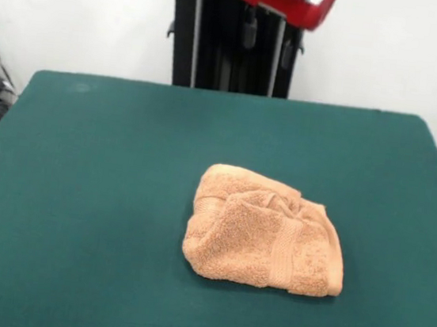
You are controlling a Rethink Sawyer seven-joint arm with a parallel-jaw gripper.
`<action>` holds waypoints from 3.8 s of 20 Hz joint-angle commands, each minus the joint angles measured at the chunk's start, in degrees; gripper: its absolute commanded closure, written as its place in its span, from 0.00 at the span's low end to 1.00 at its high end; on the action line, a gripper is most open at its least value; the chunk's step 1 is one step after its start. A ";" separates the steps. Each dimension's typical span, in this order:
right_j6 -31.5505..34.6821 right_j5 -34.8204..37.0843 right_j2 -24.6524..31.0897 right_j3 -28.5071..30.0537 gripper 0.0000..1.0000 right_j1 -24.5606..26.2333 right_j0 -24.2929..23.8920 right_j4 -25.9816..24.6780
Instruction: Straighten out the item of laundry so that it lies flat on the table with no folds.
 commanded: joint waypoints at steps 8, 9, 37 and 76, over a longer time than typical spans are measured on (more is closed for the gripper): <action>10.46 -1.50 5.61 -8.18 0.00 13.04 2.81 -0.02; 10.84 -1.24 5.43 -8.66 0.00 13.44 2.96 0.21; 13.92 10.33 0.52 -13.55 0.00 7.74 6.93 2.49; 13.87 16.96 -0.69 -5.75 0.00 2.33 6.80 1.57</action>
